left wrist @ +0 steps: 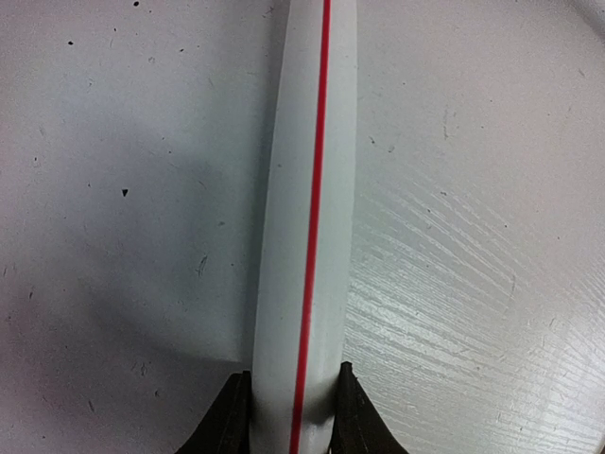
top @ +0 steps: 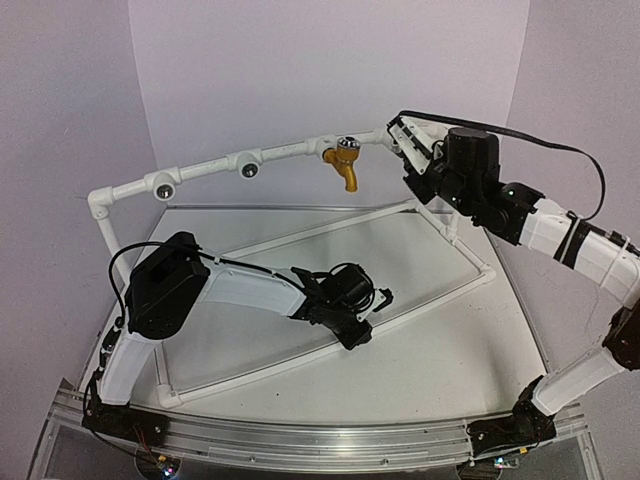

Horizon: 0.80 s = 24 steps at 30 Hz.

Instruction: Install the water faucets

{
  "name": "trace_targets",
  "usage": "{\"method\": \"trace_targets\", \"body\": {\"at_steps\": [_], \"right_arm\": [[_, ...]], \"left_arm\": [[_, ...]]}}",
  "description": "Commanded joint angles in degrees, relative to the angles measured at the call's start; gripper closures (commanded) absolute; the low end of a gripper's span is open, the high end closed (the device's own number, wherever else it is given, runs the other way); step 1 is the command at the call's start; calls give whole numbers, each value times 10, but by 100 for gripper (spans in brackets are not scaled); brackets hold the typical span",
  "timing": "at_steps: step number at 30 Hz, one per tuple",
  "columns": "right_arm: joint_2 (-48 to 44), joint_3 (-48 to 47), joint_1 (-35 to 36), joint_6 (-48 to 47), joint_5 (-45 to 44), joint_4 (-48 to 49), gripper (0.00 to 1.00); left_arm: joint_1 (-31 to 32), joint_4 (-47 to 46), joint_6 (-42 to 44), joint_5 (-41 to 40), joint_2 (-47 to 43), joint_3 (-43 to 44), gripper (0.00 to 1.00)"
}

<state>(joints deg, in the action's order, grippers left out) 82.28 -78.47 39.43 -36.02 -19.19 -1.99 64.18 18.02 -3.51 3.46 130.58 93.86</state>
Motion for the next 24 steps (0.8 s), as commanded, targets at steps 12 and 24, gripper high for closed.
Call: {"method": "trace_targets", "body": {"at_steps": [12,24], "right_arm": [[52,20,-24,634,94,37,100],[27,50,-31,1102,112,49,100]], "left_arm": [[9,61,-39,29,56,-9,100],[8,64,-38,27,58,-7,100]]}}
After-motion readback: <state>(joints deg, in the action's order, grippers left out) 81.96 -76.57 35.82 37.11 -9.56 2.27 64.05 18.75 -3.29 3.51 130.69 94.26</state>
